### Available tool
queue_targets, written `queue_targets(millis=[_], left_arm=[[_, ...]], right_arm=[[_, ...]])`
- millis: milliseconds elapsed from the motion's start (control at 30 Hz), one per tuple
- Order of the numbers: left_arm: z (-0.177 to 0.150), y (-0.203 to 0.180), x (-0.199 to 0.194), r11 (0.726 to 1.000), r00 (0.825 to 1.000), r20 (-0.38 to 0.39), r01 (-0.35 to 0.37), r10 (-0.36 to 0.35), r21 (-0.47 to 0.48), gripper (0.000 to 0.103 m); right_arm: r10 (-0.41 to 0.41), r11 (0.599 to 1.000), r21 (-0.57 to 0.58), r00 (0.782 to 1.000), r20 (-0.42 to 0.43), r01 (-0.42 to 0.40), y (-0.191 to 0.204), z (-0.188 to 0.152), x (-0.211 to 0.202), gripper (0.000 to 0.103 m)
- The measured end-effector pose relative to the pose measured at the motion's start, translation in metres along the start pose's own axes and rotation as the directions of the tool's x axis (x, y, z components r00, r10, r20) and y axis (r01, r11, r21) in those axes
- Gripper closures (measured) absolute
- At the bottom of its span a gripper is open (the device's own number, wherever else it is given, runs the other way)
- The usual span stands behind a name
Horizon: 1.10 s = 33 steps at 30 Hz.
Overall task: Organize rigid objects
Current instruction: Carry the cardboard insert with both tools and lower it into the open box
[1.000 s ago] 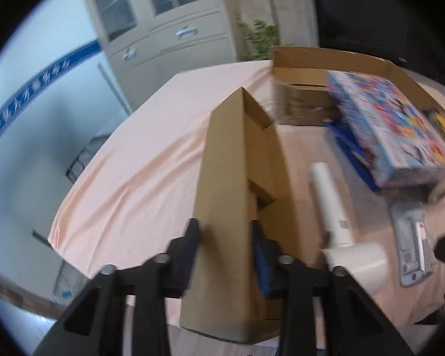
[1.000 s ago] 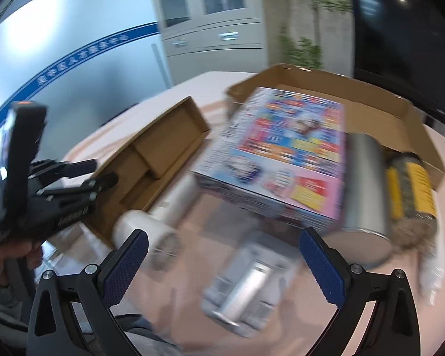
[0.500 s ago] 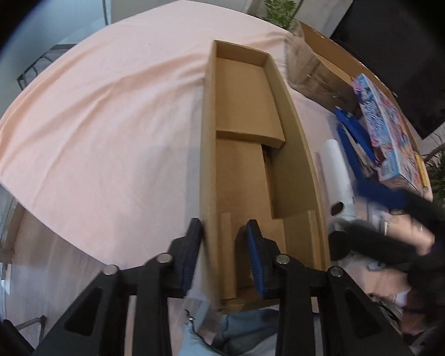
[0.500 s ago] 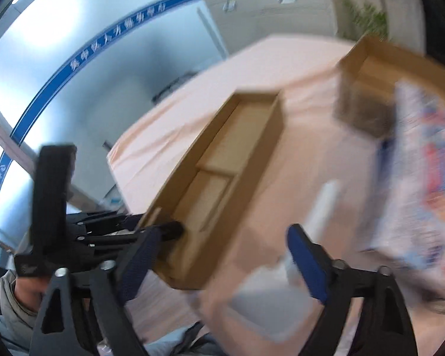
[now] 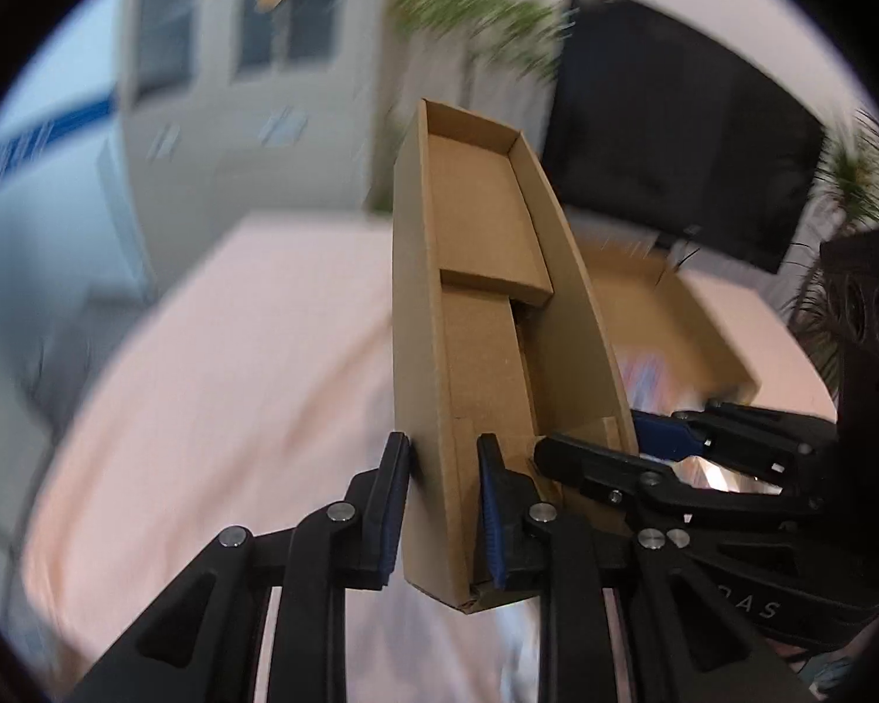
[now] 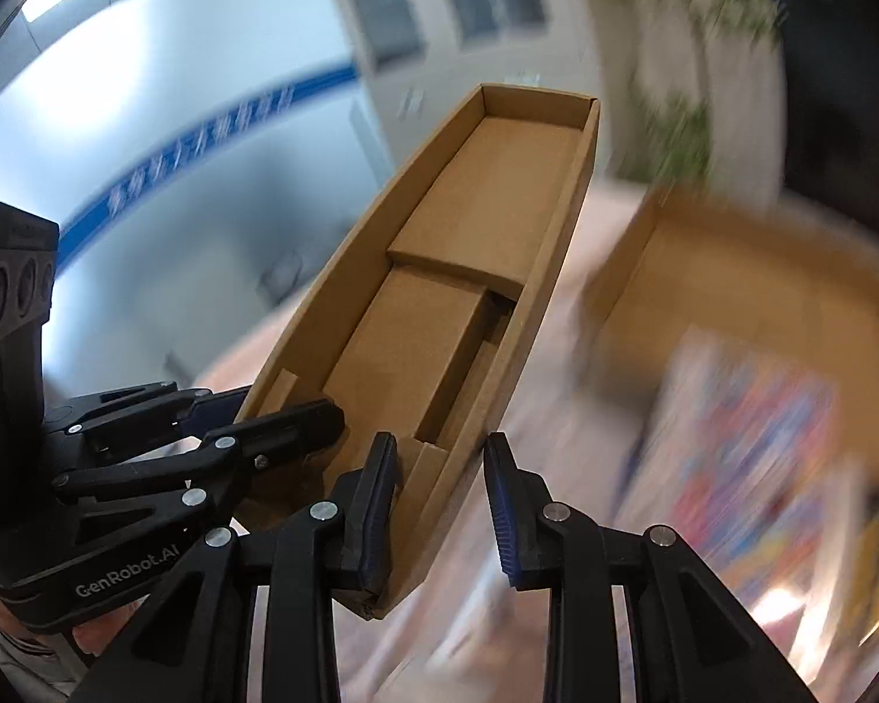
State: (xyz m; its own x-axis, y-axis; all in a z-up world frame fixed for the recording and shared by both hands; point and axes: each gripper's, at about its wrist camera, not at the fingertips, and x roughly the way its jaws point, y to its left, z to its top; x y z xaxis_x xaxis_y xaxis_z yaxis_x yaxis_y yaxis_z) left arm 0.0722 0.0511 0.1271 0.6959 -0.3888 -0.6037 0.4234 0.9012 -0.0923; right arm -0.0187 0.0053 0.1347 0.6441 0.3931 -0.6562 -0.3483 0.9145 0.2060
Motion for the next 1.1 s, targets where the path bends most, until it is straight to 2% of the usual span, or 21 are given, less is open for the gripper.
queue_targets(millis=[33, 67, 100, 167, 267, 333, 433, 533, 600, 667, 733, 800, 867, 900, 933, 967, 1000, 1033, 1067, 1100], left_arm=[[0.025, -0.009, 0.004, 0.999, 0.999, 0.035, 0.012, -0.013, 0.033, 0.081], [0.046, -0.016, 0.015, 0.998, 0.999, 0.041, 0.021, -0.024, 0.062, 0.081], [0.066, -0.022, 0.023, 0.996, 0.998, 0.047, 0.037, -0.041, 0.078, 0.081], [0.1, -0.026, 0.056, 0.993, 0.996, -0.002, 0.093, -0.093, 0.077, 0.081], [0.12, -0.017, 0.103, 0.988, 0.986, -0.089, 0.147, -0.143, 0.042, 0.081], [0.128, -0.016, 0.127, 0.988, 0.98, -0.13, 0.155, -0.15, 0.027, 0.081], [0.112, -0.003, 0.159, 0.99, 0.966, -0.216, 0.144, -0.141, -0.004, 0.081], [0.088, 0.01, 0.195, 0.993, 0.942, -0.313, 0.117, -0.119, -0.023, 0.082], [0.07, 0.01, 0.216, 0.997, 0.927, -0.367, 0.077, -0.08, -0.023, 0.082], [0.061, 0.016, 0.225, 0.999, 0.921, -0.387, 0.047, -0.042, 0.003, 0.083], [0.055, 0.025, 0.226, 0.998, 0.912, -0.405, 0.06, -0.063, -0.019, 0.084], [0.046, 0.028, 0.219, 0.999, 0.914, -0.403, 0.039, -0.037, -0.004, 0.084], [0.042, 0.029, 0.206, 0.999, 0.928, -0.371, 0.046, -0.04, 0.008, 0.084], [0.039, 0.028, 0.196, 0.999, 0.937, -0.347, 0.045, -0.038, 0.012, 0.084], [0.037, 0.029, 0.185, 0.999, 0.945, -0.325, 0.041, -0.034, 0.016, 0.083], [0.037, 0.023, 0.173, 0.999, 0.954, -0.298, 0.036, -0.028, 0.018, 0.08], [0.042, 0.025, 0.161, 0.999, 0.965, -0.261, 0.041, -0.035, 0.016, 0.075], [0.041, 0.025, 0.15, 0.999, 0.972, -0.231, 0.05, -0.048, 0.005, 0.059], [0.041, 0.03, 0.134, 0.996, 0.977, -0.192, 0.089, -0.091, -0.016, 0.038], [0.037, 0.035, 0.111, 0.984, 0.975, -0.13, 0.172, -0.178, -0.055, 0.017]], right_arm=[[-0.028, 1.0, -0.002, 0.999, 0.037, 0.028, -0.009, 0.022, -0.008, 0.075], [-0.063, 0.998, 0.009, 0.995, 0.072, 0.062, -0.024, 0.051, -0.013, 0.075], [-0.079, 0.997, 0.016, 0.994, 0.078, 0.078, -0.033, 0.065, -0.017, 0.076], [-0.118, 0.992, 0.051, 0.99, 0.075, 0.114, -0.064, 0.108, -0.018, 0.077], [-0.128, 0.988, 0.091, 0.992, 0.02, 0.126, -0.105, 0.143, -0.011, 0.077], [-0.12, 0.985, 0.12, 0.993, -0.021, 0.122, -0.126, 0.152, 0.0, 0.077], [-0.087, 0.977, 0.185, 0.99, -0.11, 0.106, -0.163, 0.151, 0.037, 0.077], [-0.033, 0.964, 0.253, 0.979, -0.201, 0.085, -0.196, 0.138, 0.089, 0.077], [0.003, 0.955, 0.287, 0.965, -0.263, 0.075, -0.206, 0.118, 0.114, 0.079], [0.036, 0.943, 0.325, 0.944, -0.328, 0.077, -0.212, 0.104, 0.145, 0.081], [0.042, 0.934, 0.346, 0.932, -0.359, 0.091, -0.217, 0.094, 0.166, 0.081], [0.064, 0.922, 0.376, 0.925, -0.375, 0.089, -0.218, 0.093, 0.179, 0.077], [0.069, 0.915, 0.393, 0.924, -0.375, 0.091, -0.22, 0.095, 0.188, 0.074], [0.067, 0.914, 0.395, 0.925, -0.375, 0.094, -0.222, 0.096, 0.191, 0.07], [0.074, 0.911, 0.404, 0.927, -0.367, 0.088, -0.221, 0.095, 0.192, 0.058], [0.107, 0.9, 0.433, 0.933, -0.343, 0.056, -0.222, 0.096, 0.193, 0.051], [0.133, 0.892, 0.451, 0.938, -0.319, 0.027, -0.223, 0.096, 0.191, 0.031], [0.12, 0.896, 0.444, 0.943, -0.309, 0.032, -0.234, 0.088, 0.194, 0.016], [0.065, 0.909, 0.412, 0.959, -0.278, 0.058, -0.23, 0.087, 0.176, 0.013], [-0.018, 0.926, 0.365, 0.976, -0.217, 0.098, -0.227, 0.084, 0.148, 0.01]])
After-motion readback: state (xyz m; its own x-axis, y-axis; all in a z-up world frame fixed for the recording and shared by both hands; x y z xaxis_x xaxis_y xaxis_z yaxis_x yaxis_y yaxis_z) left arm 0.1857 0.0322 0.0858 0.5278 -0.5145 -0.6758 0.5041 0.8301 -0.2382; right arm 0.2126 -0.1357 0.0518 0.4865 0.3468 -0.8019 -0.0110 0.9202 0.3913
